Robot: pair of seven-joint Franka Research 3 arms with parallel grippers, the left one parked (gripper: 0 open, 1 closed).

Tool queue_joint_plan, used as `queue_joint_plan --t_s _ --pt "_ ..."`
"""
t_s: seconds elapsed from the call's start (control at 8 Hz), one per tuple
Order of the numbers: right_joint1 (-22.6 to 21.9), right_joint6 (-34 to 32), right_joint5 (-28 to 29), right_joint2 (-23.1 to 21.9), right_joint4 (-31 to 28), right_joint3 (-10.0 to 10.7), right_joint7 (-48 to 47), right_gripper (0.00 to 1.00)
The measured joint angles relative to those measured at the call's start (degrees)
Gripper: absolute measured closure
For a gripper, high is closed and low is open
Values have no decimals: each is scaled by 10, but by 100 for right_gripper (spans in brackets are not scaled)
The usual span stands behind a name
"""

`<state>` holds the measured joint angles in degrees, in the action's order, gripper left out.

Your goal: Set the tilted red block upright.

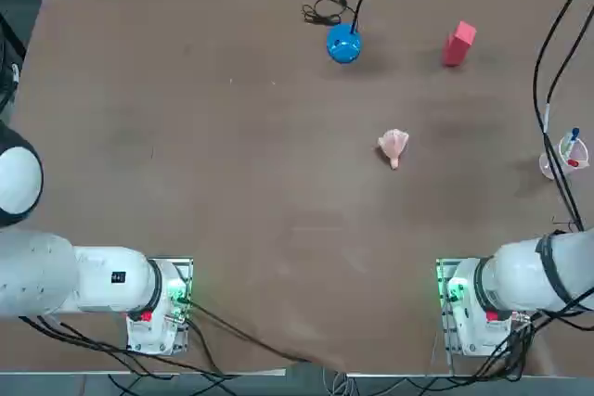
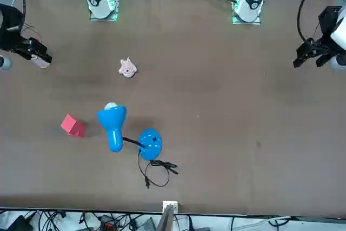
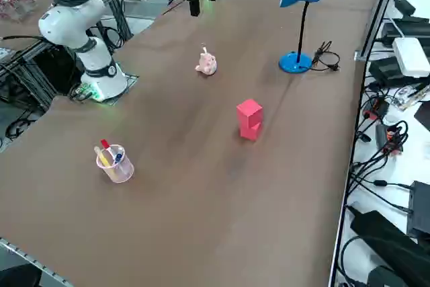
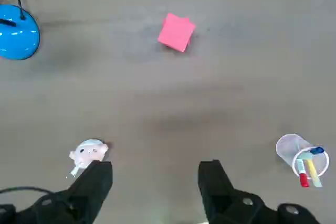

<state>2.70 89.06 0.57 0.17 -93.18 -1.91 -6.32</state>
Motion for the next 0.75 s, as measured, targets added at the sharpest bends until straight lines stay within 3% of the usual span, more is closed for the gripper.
queue_joint_plan --t_s 0.75 --pt "0 10 -13 2 0 1 0 0"
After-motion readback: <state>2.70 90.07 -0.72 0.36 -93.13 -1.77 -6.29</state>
